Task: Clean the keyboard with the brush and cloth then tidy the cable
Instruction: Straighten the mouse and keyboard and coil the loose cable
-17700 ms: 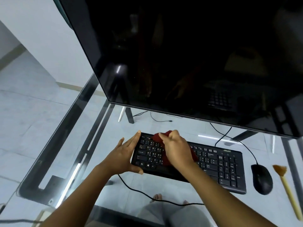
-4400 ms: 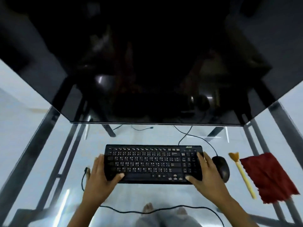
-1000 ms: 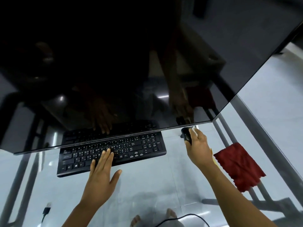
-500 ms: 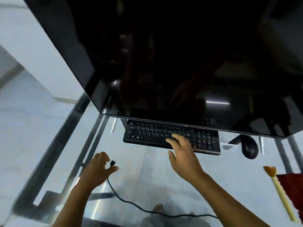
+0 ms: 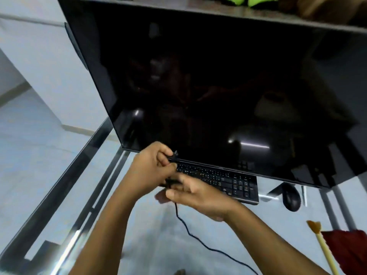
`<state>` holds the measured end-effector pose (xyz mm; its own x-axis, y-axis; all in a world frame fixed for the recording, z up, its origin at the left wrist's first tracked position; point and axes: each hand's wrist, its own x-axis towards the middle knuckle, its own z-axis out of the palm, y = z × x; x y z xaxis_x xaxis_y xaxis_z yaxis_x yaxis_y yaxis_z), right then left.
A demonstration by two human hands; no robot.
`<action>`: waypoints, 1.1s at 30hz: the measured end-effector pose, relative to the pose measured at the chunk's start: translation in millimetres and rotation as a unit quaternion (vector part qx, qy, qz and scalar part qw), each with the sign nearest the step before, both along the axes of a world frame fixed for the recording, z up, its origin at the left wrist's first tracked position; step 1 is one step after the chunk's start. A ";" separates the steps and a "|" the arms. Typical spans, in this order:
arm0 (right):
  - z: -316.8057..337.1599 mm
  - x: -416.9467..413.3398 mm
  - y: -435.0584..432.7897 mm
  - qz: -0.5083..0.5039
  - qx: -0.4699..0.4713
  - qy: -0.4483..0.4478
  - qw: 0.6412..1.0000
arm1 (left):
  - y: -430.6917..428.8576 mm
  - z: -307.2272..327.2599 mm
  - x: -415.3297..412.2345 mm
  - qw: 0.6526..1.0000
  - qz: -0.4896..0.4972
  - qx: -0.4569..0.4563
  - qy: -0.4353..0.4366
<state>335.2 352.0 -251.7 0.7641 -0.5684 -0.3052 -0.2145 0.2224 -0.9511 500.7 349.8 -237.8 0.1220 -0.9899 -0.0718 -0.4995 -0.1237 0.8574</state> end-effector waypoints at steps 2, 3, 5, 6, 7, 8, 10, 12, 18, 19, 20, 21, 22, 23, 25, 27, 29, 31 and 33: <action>30.8 -11.5 2.0 -0.017 -0.022 0.008 1.000 | -13.7 24.3 -17.0 0.998 -0.048 -0.029 -0.014; 45.6 -19.7 2.2 -0.048 -0.047 0.027 0.997 | -18.9 34.4 -25.8 0.994 -0.073 -0.063 -0.046; 72.2 -38.8 0.8 -0.102 -0.108 0.075 0.986 | -21.1 58.6 -45.0 0.975 -0.126 -0.159 -0.094; 87.5 -50.1 -0.7 -0.121 -0.141 0.087 0.979 | -19.9 73.9 -56.8 0.963 -0.162 -0.199 -0.079; 103.4 -60.8 -1.2 -0.133 -0.171 0.092 0.972 | -16.7 88.5 -68.0 0.953 -0.203 -0.221 -0.047; 120.1 -71.3 -0.6 -0.140 -0.196 0.096 0.966 | -14.2 100.3 -78.8 0.942 -0.248 -0.225 -0.020; 148.7 -90.4 0.1 -0.136 -0.225 0.105 0.959 | -8.3 117.1 -96.9 0.932 -0.301 -0.201 -0.010; 171.3 -111.4 1.4 -0.140 -0.258 0.125 0.948 | -5.6 126.1 -107.2 0.935 -0.306 -0.177 -0.014; 200.6 -170.7 1.6 -0.171 -0.253 0.012 0.952 | 8.4 154.6 -94.8 0.863 -0.469 0.033 0.184; 201.6 -175.0 2.5 -0.163 -0.229 -0.031 0.959 | 12.8 160.9 -94.6 0.822 -0.494 0.045 0.279; 200.8 -177.1 3.0 -0.155 -0.208 -0.066 0.964 | 16.2 166.0 -96.1 0.768 -0.507 0.053 0.387; 199.4 -176.7 4.2 -0.149 -0.197 -0.090 0.965 | 18.7 171.8 -98.2 0.705 -0.511 0.057 0.489; 197.2 -174.3 5.5 -0.148 -0.196 -0.101 0.964 | 19.0 177.7 -100.2 0.642 -0.510 0.056 0.570; 194.6 -171.1 6.0 -0.152 -0.202 -0.100 0.962 | 17.1 184.2 -100.7 0.588 -0.507 0.047 0.629; 188.7 -164.1 6.8 -0.172 -0.211 -0.087 0.958 | 8.7 199.7 -98.5 0.532 -0.478 -0.005 0.699; 184.5 -157.3 8.7 -0.180 -0.214 -0.073 0.957 | -0.8 216.5 -96.5 0.571 -0.379 -0.106 0.720; 181.5 -151.0 10.5 -0.173 -0.235 -0.033 0.956 | -13.3 225.9 -95.0 0.656 -0.240 -0.243 0.673; 180.2 -143.9 12.8 -0.162 -0.272 0.022 0.948 | -25.9 227.9 -94.6 0.745 -0.132 -0.374 0.537; 182.1 -137.6 15.0 -0.156 -0.313 0.073 0.934 | -40.3 219.3 -92.7 0.836 -0.071 -0.442 0.318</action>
